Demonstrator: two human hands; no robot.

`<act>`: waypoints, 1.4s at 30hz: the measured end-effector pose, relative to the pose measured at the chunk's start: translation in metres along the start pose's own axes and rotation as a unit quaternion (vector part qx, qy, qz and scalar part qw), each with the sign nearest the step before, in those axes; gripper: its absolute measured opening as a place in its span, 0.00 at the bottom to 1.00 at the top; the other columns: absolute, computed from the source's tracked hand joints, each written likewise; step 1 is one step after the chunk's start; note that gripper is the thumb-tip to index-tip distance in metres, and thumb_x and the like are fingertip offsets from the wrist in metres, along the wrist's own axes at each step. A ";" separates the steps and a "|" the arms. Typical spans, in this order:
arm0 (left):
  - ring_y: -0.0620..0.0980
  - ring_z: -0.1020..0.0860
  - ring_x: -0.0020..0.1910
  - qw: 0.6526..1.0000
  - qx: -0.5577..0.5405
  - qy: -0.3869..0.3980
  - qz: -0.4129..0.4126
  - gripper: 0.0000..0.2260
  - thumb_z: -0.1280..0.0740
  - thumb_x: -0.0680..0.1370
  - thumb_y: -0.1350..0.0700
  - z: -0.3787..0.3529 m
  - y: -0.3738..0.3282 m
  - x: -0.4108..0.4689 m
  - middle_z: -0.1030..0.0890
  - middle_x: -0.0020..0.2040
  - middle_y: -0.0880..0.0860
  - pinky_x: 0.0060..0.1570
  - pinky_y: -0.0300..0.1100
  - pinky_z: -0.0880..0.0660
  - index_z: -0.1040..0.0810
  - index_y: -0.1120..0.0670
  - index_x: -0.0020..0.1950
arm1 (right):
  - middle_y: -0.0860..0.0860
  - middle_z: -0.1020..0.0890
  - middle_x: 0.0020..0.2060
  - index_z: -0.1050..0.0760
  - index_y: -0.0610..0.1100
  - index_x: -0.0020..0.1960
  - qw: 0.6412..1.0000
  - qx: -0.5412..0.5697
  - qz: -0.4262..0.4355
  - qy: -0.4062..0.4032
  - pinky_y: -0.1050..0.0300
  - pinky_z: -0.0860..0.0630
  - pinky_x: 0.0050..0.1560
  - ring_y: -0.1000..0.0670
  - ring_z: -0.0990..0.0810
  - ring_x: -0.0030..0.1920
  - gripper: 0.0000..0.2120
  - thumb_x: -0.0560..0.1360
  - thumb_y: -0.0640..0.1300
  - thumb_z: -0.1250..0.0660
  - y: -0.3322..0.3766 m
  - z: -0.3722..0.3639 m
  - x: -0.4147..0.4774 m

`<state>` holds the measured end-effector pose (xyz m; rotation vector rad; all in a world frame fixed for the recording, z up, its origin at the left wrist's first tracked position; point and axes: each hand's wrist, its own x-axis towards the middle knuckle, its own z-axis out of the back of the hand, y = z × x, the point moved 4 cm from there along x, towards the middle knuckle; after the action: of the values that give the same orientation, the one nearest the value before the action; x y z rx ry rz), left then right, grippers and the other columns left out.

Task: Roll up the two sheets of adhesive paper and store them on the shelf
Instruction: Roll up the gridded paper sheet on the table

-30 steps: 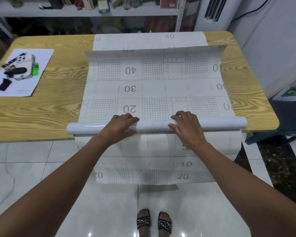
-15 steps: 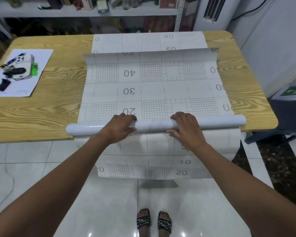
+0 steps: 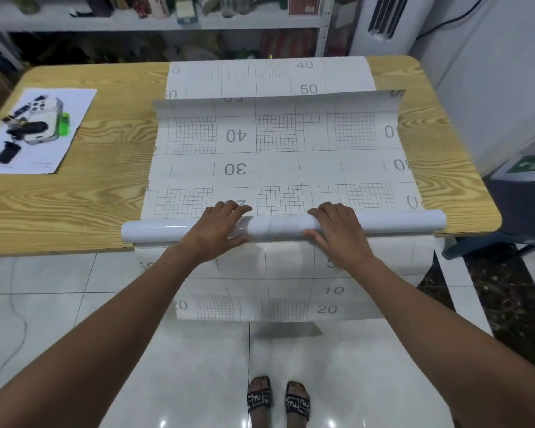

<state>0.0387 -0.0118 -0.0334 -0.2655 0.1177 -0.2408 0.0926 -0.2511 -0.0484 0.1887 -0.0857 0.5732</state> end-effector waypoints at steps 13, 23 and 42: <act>0.55 0.26 0.42 0.999 0.034 -0.030 -0.009 0.22 0.24 0.67 0.53 -0.004 -0.002 0.000 0.26 0.50 0.54 0.42 0.44 0.37 0.28 0.56 0.56 | 0.47 0.21 0.48 0.25 0.40 0.55 0.999 0.047 -0.013 -0.003 0.52 0.35 0.52 0.42 0.26 0.47 0.17 0.76 0.53 0.39 -0.001 -0.001 0.002; 0.57 0.28 0.51 0.998 0.035 -0.044 -0.027 0.18 0.28 0.71 0.52 0.000 0.002 0.005 0.24 0.52 0.53 0.48 0.46 0.37 0.26 0.57 0.58 | 0.46 0.22 0.51 0.23 0.41 0.55 1.000 0.013 -0.023 -0.017 0.48 0.28 0.49 0.42 0.24 0.47 0.22 0.76 0.55 0.48 0.000 0.000 0.004; 0.54 0.30 0.56 0.999 -0.036 0.014 0.010 0.20 0.39 0.79 0.51 0.000 0.001 0.005 0.27 0.58 0.53 0.57 0.44 0.40 0.36 0.53 0.69 | 0.47 0.23 0.51 0.26 0.42 0.56 0.999 0.011 0.004 -0.034 0.53 0.37 0.55 0.45 0.26 0.49 0.25 0.72 0.62 0.43 -0.002 0.000 -0.003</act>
<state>0.0440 -0.0115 -0.0337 -0.3318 0.1565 -0.2211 0.0913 -0.2542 -0.0488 0.2300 -0.1466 0.5757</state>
